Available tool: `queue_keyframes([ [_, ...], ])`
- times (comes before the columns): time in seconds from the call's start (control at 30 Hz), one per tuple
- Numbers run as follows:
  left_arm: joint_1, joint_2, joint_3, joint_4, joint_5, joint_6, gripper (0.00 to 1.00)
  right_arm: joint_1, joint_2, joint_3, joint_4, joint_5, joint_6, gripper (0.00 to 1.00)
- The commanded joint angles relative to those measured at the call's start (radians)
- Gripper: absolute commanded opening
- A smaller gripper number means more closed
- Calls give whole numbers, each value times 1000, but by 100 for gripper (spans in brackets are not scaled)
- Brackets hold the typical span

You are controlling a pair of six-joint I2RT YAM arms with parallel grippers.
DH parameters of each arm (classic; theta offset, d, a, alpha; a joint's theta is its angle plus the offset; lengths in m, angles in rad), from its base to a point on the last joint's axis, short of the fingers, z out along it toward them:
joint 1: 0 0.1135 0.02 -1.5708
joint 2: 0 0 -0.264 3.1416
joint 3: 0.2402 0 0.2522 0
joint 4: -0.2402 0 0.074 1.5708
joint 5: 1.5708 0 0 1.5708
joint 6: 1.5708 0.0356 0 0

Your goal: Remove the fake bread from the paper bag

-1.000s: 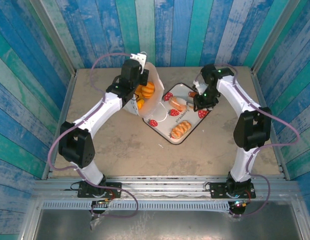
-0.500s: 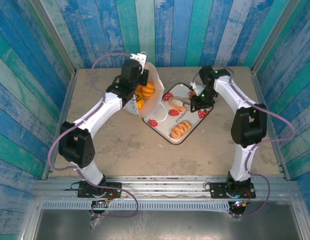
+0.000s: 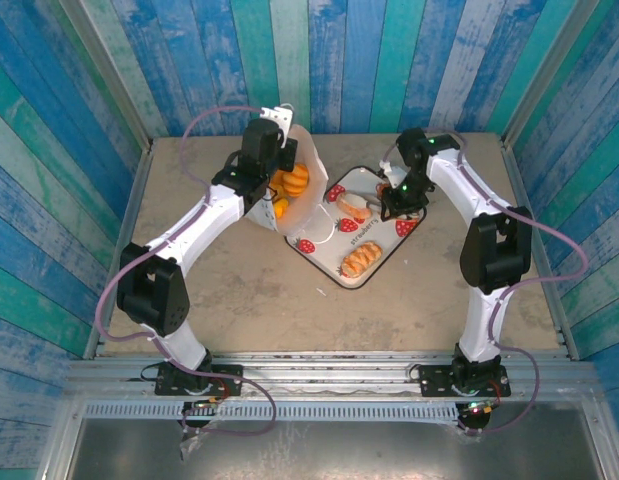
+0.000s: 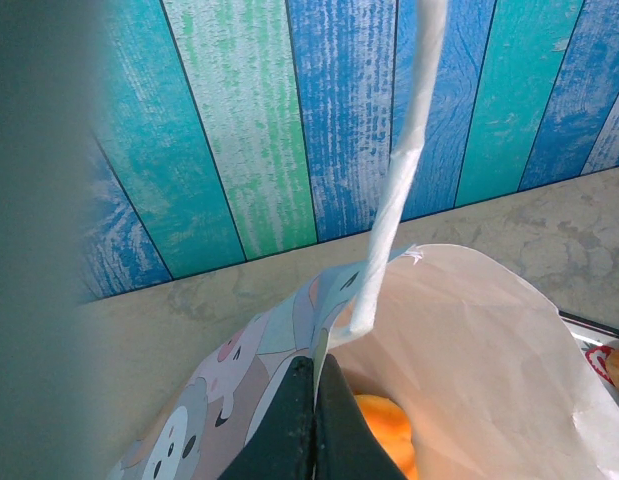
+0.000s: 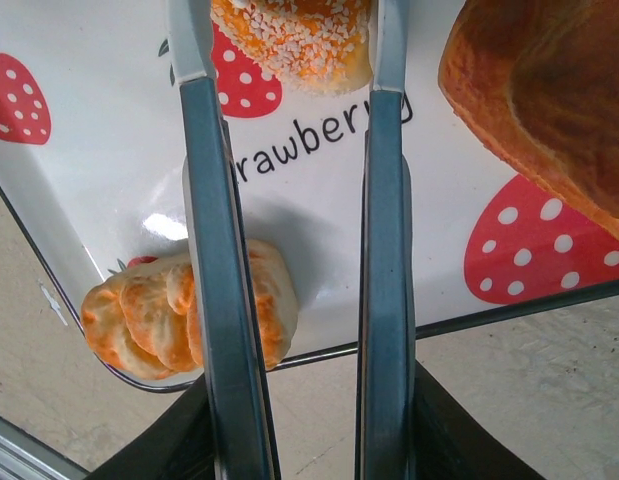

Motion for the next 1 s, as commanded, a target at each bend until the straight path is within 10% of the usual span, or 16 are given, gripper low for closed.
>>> queue_keyframes([
  [0.0,-2,-3,28,31,-2,5,0,0,-27,27,22,12,31,30],
  [0.97,-2,-15,17,30,-5,8,0,-20,-112,-74,151,8,154,25],
])
